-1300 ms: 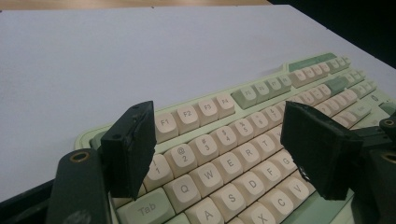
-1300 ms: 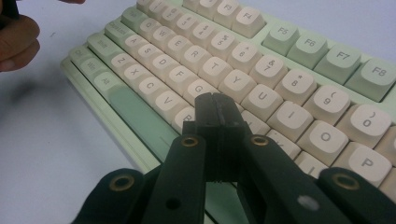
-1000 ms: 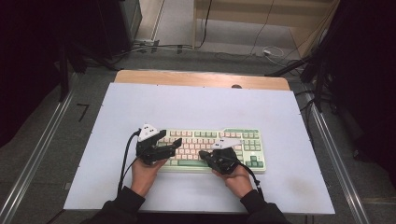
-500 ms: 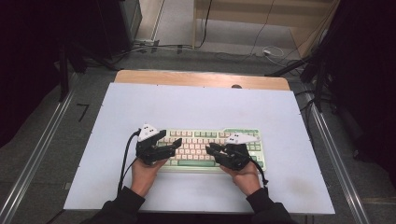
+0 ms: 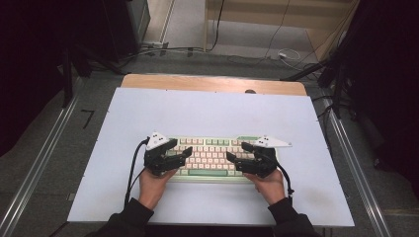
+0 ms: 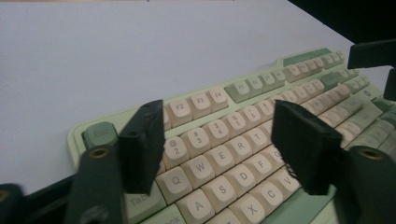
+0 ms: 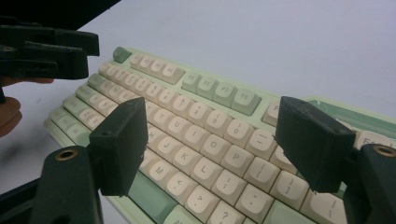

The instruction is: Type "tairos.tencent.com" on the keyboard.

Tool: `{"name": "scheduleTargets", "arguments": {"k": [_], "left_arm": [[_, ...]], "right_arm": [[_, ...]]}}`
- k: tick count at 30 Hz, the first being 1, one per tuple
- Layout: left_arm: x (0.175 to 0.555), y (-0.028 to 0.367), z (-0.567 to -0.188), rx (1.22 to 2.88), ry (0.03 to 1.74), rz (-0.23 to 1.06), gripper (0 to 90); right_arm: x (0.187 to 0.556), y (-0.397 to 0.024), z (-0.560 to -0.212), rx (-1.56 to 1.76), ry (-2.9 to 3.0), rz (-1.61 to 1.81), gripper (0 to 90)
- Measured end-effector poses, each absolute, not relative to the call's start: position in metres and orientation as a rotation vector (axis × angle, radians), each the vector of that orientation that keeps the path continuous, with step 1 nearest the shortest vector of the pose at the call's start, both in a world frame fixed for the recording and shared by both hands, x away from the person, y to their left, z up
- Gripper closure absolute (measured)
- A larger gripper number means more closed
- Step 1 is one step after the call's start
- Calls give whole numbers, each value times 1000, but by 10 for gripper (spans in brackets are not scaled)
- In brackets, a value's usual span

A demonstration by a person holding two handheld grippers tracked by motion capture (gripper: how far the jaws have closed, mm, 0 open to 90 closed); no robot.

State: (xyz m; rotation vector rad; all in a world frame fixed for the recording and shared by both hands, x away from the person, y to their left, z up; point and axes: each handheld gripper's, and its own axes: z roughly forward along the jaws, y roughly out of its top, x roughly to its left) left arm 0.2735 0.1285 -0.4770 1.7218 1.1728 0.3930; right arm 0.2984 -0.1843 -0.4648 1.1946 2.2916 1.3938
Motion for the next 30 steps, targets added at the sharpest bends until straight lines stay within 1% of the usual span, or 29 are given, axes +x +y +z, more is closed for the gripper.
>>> {"name": "scheduleTargets", "arguments": {"k": [2, 5, 6, 7, 12, 15, 18, 30], "left_arm": [[273, 128, -478, 1734, 1140, 353, 522], [272, 124, -479, 1767, 1103, 290, 792], [272, 123, -480, 1782, 1098, 280, 860], [272, 121, -481, 1796, 1092, 265, 900], [273, 116, -484, 1845, 1088, 217, 900], [270, 109, -484, 1910, 1067, 238, 900], [266, 103, -485, 1951, 1051, 230, 900], [266, 100, -489, 1969, 1078, 228, 900]], "right_arm": [[298, -185, -465, 1201, 2289, 1390, 238], [299, -186, -465, 1200, 2289, 1387, 238], [298, -186, -465, 1202, 2290, 1387, 238], [298, -185, -465, 1199, 2291, 1385, 239], [298, -185, -465, 1190, 2299, 1377, 240], [298, -184, -465, 1190, 2303, 1376, 241], [298, -184, -465, 1191, 2303, 1375, 242], [297, -183, -466, 1184, 2314, 1372, 248]]}}
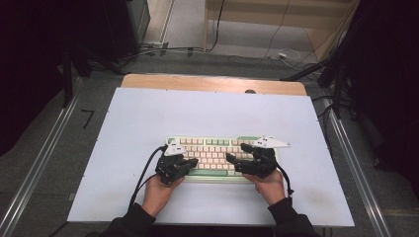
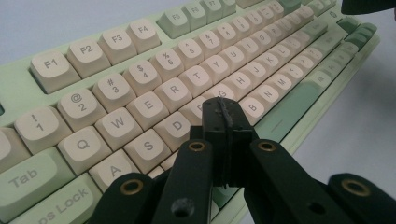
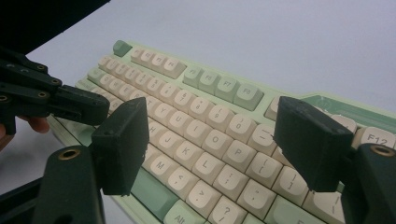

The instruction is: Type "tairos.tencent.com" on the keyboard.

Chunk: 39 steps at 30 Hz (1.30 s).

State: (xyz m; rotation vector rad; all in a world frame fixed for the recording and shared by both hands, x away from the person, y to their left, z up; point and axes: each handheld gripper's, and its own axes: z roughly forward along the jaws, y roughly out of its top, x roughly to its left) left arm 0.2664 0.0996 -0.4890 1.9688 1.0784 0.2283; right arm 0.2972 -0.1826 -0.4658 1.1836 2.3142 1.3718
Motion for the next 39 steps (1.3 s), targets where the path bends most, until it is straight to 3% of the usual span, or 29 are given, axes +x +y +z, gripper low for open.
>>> {"name": "scheduleTargets", "arguments": {"k": [10, 16, 19, 23, 27, 36, 39], "left_arm": [[267, 97, -492, 2000, 1094, 217, 900], [267, 103, -487, 1932, 1092, 202, 900], [269, 110, -482, 1867, 1094, 177, 749], [269, 114, -479, 1819, 1113, 258, 415], [270, 118, -478, 1783, 1148, 296, 312], [277, 123, -479, 1756, 1182, 292, 314], [278, 124, -480, 1743, 1187, 283, 392]], "right_arm": [[297, -182, -466, 1185, 2318, 1372, 252], [296, -182, -466, 1185, 2319, 1374, 252], [297, -183, -465, 1185, 2315, 1378, 252], [297, -182, -466, 1187, 2317, 1377, 251], [297, -182, -466, 1184, 2321, 1375, 252], [295, -183, -466, 1183, 2323, 1375, 251], [294, -183, -466, 1185, 2324, 1370, 251]]}}
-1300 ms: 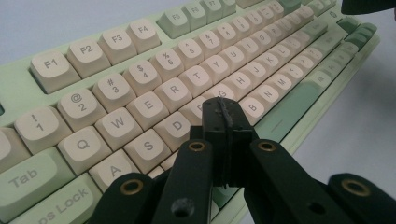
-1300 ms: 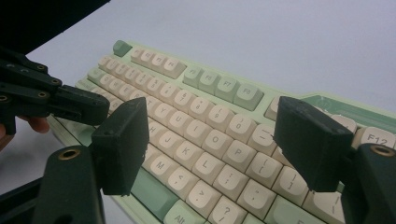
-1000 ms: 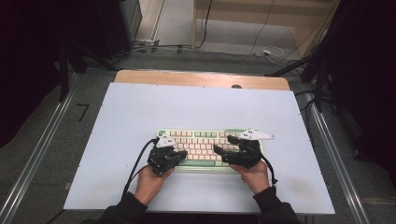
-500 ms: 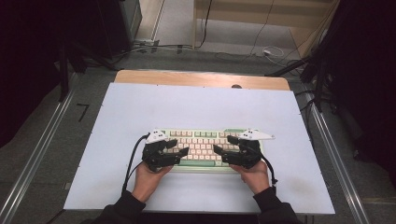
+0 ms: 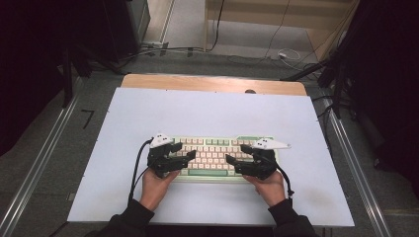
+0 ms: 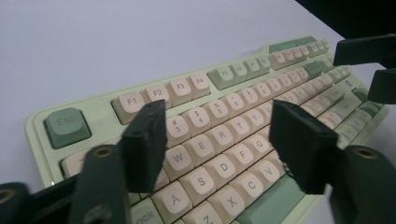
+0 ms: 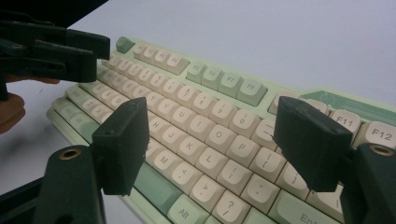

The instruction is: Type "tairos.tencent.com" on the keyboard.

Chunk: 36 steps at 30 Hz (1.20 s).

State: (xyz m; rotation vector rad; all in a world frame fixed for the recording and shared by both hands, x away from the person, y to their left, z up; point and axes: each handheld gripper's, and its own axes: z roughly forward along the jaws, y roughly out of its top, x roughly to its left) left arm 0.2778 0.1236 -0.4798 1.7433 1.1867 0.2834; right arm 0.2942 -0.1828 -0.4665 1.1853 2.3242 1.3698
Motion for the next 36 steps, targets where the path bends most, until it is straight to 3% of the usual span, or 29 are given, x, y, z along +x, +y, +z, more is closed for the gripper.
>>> {"name": "scheduleTargets", "arguments": {"k": [6, 8, 36], "left_arm": [[279, 124, -480, 1752, 1157, 271, 812], [281, 123, -482, 1774, 1165, 270, 899], [294, 111, -491, 1865, 1234, 245, 900]], "right_arm": [[294, -180, -468, 1183, 2335, 1367, 251], [294, -180, -468, 1180, 2338, 1366, 251], [294, -176, -470, 1176, 2351, 1356, 252]]}}
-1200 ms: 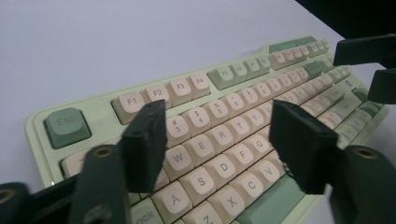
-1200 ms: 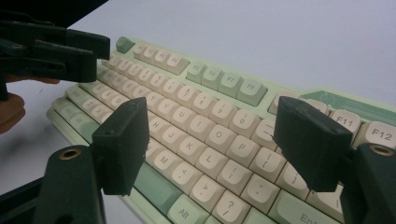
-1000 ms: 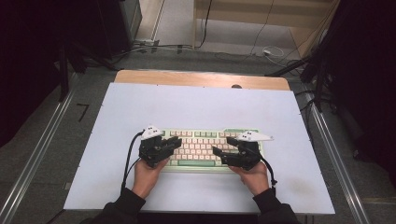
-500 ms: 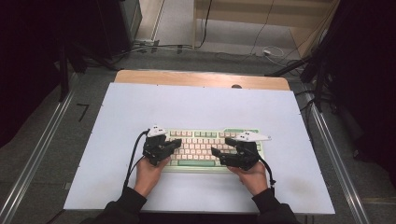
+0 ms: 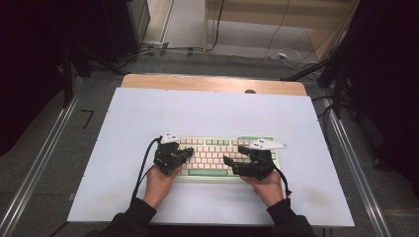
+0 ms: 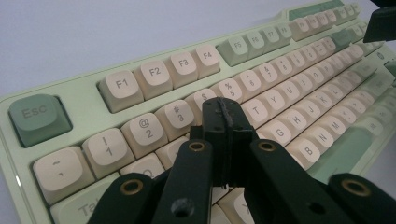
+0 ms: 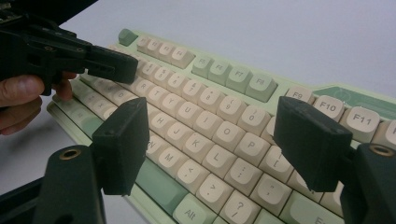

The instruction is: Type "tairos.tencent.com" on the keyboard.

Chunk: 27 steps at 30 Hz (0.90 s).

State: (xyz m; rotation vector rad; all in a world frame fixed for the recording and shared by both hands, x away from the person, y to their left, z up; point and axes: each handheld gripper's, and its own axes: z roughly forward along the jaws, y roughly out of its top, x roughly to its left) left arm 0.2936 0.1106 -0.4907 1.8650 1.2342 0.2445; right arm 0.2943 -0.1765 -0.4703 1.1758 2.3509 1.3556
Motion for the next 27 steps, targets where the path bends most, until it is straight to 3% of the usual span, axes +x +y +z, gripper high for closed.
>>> {"name": "scheduleTargets", "arguments": {"k": [10, 15, 18, 27], "left_arm": [[291, 115, -486, 1825, 1205, 230, 887], [283, 124, -476, 1733, 1167, 284, 560], [281, 129, -475, 1708, 1182, 331, 454], [280, 133, -477, 1683, 1210, 356, 395]], "right_arm": [[294, -176, -470, 1173, 2354, 1356, 252], [294, -177, -470, 1176, 2351, 1356, 252], [294, -176, -471, 1170, 2356, 1352, 252], [294, -174, -471, 1161, 2362, 1348, 260]]}}
